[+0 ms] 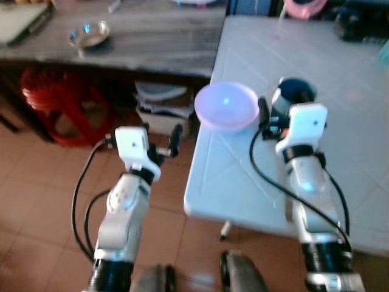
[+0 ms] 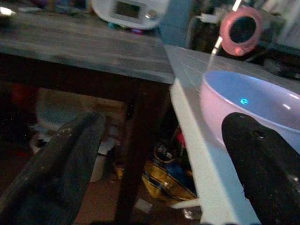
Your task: Setting the table
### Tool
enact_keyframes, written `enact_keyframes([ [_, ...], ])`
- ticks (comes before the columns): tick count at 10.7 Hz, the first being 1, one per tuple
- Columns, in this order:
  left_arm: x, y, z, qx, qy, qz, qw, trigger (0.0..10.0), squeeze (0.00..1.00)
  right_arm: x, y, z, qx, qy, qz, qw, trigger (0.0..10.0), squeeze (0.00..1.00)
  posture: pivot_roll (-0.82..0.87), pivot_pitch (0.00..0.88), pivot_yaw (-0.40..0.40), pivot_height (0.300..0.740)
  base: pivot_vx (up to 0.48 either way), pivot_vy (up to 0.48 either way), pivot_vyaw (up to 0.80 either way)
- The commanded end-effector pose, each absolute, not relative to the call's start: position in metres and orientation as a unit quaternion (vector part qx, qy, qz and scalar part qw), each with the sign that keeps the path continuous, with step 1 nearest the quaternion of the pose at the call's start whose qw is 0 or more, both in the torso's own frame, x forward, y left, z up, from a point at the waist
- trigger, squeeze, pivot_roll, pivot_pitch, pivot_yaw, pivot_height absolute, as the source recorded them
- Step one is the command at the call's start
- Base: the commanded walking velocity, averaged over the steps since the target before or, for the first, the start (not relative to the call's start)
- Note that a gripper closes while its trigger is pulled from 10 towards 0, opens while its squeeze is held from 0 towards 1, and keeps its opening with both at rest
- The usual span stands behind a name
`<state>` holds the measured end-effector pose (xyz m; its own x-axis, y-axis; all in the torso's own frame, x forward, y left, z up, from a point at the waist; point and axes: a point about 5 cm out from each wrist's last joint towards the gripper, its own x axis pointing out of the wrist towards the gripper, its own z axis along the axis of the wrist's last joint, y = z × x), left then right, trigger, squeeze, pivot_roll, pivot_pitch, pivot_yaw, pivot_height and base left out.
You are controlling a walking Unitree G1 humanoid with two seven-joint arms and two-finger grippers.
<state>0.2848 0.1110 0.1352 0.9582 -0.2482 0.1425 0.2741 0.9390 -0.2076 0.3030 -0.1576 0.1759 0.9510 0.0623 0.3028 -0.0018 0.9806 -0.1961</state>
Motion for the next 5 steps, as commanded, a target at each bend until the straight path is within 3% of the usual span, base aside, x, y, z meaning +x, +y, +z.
enact_keyframes([
  [1, 0.283, 0.119, 0.133, -0.112, -0.058, -0.115, 0.985, 10.0, 0.0, 0.3, -0.148, 0.181, -0.103, -0.175, 0.037, 0.978, 10.0, 0.0, -0.07, 0.136, 0.053, 0.74, 0.0, 0.0, 0.0],
  [4, 0.284, 0.118, 0.134, -0.112, -0.059, -0.114, 0.985, 10.0, 0.0, 0.302, -0.142, 0.182, -0.105, -0.176, 0.068, 0.977, 10.0, 0.0, -0.07, 0.13, 0.05, 0.74, 0.0, 0.0, 0.0],
  [5, 0.285, 0.118, 0.134, -0.112, -0.058, -0.114, 0.985, 10.0, 0.0, 0.303, -0.133, 0.182, -0.11, -0.163, 0.105, 0.975, 10.0, 1.0, -0.07, 0.132, 0.049, 0.74, 0.0, 0.0, 0.0],
])
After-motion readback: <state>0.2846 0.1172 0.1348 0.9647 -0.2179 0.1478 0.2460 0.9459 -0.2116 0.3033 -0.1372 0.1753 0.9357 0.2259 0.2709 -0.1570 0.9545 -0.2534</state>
